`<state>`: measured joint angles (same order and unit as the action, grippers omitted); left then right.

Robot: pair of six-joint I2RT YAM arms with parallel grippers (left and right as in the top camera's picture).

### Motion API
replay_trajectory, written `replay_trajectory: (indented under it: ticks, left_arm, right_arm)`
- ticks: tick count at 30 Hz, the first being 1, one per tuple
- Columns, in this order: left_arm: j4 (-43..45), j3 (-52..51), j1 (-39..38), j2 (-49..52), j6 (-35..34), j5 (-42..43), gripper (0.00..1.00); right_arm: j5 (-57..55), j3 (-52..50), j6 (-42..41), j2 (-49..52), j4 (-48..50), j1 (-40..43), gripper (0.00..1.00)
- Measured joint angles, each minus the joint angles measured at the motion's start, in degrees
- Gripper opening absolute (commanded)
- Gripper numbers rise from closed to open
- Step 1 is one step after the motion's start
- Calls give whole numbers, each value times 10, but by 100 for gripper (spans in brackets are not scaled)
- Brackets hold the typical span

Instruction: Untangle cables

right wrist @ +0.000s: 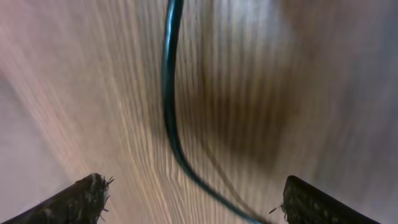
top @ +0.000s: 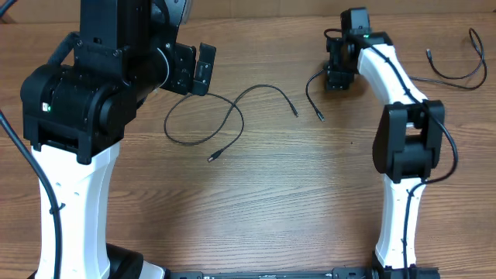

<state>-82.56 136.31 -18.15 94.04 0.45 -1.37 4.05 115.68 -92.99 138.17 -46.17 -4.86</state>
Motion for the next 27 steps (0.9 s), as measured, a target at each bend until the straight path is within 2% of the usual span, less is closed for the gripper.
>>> replay_trajectory:
  ticks: [5, 6, 7, 8, 9, 10, 15, 19, 27]
  left_arm:
    - [-19, 0, 0, 0, 2, 0, 100]
    - [-23, 0, 0, 0, 2, 0, 100]
    - [-24, 0, 0, 0, 2, 0, 100]
    - [-26, 0, 0, 0, 2, 0, 100]
    - [-28, 0, 0, 0, 2, 0, 100]
    - [-29, 0, 0, 0, 2, 0, 100]
    - [-31, 0, 0, 0, 2, 0, 100]
    - [-43, 0, 0, 0, 2, 2, 100]
    - [-56, 0, 0, 0, 2, 3, 100]
  right_arm:
    - [5, 0, -5, 10, 17, 0, 87]
    - [4, 0, -2, 10, 16, 0, 77]
    - [4, 0, -1, 10, 16, 0, 71]
    - [4, 0, 3, 10, 16, 0, 53]
    - [4, 0, 10, 10, 15, 1, 25]
    - [2, 0, 14, 12, 15, 1, 4]
    - [2, 0, 45, 18, 15, 2, 4]
    - [11, 0, 100, 20, 21, 7, 4]
    - [54, 13, 287, 19, 43, 43, 4]
